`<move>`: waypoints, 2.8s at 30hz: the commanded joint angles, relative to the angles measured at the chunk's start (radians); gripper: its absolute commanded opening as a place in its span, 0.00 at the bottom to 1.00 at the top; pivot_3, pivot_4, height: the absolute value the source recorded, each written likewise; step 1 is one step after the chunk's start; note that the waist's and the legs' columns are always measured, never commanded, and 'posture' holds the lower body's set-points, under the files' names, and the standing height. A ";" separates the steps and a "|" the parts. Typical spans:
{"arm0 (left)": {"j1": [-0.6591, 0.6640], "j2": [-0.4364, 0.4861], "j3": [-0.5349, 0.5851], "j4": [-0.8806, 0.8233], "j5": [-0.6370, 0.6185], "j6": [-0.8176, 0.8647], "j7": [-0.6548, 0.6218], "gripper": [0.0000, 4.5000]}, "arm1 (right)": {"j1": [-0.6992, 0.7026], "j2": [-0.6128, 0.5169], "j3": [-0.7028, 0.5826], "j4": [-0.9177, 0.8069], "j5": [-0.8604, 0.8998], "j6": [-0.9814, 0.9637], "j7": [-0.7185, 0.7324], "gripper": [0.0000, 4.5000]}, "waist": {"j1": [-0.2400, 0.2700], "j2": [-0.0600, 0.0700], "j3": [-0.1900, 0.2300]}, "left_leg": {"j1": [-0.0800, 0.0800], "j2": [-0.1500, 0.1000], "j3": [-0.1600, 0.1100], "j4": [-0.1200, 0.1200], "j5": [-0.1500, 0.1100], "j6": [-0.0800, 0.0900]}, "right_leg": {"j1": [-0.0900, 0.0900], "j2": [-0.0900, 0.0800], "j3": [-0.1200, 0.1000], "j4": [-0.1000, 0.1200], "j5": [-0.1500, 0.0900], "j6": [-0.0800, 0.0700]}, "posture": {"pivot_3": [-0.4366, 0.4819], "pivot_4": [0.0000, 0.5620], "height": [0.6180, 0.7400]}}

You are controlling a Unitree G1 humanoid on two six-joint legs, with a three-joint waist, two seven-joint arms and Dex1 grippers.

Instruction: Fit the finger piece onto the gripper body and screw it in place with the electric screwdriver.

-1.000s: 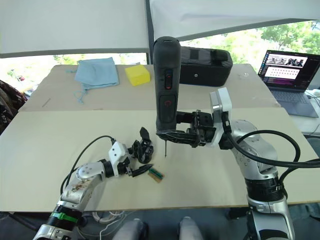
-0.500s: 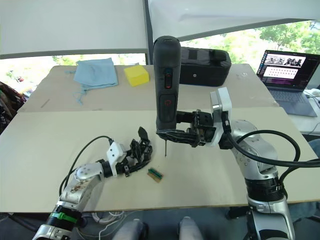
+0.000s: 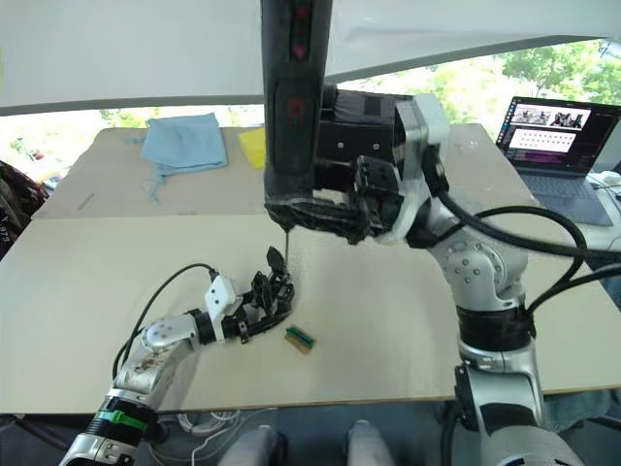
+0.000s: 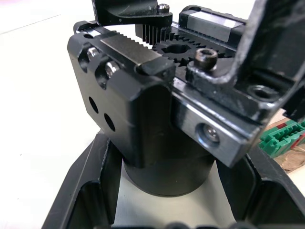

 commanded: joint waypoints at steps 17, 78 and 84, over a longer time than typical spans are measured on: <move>-0.013 0.007 -0.021 -0.022 0.009 0.060 -0.010 0.51 | -0.115 0.189 0.079 0.060 -0.101 -0.055 -0.016 0.42 | 0.003 0.000 0.000 | 0.000 -0.001 0.000 0.000 0.000 0.000 | 0.000 0.000 0.000 0.000 0.000 0.000 | 0.48 0.27 1.00; 0.022 0.034 -0.028 -0.049 -0.012 0.083 -0.046 0.51 | 0.026 0.253 0.198 0.157 -0.396 -0.228 0.093 0.42 | 0.000 0.000 0.000 | -0.001 -0.001 0.000 0.000 0.000 0.000 | -0.001 0.000 0.000 -0.001 0.000 0.000 | 0.48 0.27 1.00; 0.021 0.032 -0.031 -0.047 -0.012 0.087 -0.045 0.51 | 0.032 0.254 0.204 0.167 -0.406 -0.238 0.095 0.42 | -0.001 0.000 0.000 | -0.001 -0.001 0.000 0.000 0.000 0.000 | -0.001 0.000 0.000 -0.001 0.000 0.000 | 0.48 0.27 1.00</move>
